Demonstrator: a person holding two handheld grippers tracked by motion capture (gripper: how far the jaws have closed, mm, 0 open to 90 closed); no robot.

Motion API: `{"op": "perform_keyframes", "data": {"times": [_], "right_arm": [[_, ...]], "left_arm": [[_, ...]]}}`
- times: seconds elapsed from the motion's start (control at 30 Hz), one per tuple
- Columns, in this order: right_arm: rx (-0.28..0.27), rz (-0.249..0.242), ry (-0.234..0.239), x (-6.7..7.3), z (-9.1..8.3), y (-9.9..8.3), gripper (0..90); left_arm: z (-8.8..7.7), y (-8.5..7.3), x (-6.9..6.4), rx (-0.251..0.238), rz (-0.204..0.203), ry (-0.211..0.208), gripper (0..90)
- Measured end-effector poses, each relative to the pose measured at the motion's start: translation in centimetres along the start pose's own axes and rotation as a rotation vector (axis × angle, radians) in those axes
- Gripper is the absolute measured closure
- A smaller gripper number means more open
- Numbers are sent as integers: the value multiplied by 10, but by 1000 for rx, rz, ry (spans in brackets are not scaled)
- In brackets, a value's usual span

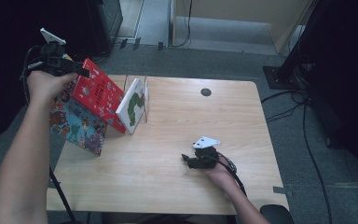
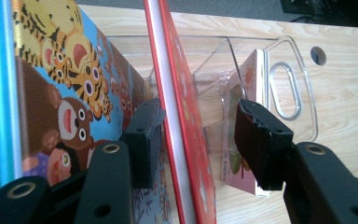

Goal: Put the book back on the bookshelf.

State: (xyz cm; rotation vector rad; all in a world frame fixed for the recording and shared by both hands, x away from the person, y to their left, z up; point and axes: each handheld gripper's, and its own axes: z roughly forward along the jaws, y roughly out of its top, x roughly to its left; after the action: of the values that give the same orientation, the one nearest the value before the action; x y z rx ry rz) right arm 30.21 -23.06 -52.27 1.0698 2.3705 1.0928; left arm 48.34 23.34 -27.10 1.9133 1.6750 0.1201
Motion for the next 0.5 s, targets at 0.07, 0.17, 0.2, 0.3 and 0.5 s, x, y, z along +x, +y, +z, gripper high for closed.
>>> {"op": "perform_keyframes", "data": {"times": [0.07, 0.17, 0.2, 0.3, 0.5], "right_arm": [[0, 0, 0, 0, 0, 0, 312], [0, 1, 1, 0, 0, 0, 310], [0, 1, 0, 0, 0, 0, 311], [1, 2, 1, 0, 0, 0, 311], [-1, 1, 0, 0, 0, 0, 311]], "left_arm": [[-3, -1, -1, -2, 4, -3, 518], [-9, -4, -2, -12, 6, -7, 516], [-11, -5, -3, -17, 9, -9, 515], [-17, -8, -7, -19, 14, -8, 507], [-30, -17, -19, -18, 43, -4, 487]]}}
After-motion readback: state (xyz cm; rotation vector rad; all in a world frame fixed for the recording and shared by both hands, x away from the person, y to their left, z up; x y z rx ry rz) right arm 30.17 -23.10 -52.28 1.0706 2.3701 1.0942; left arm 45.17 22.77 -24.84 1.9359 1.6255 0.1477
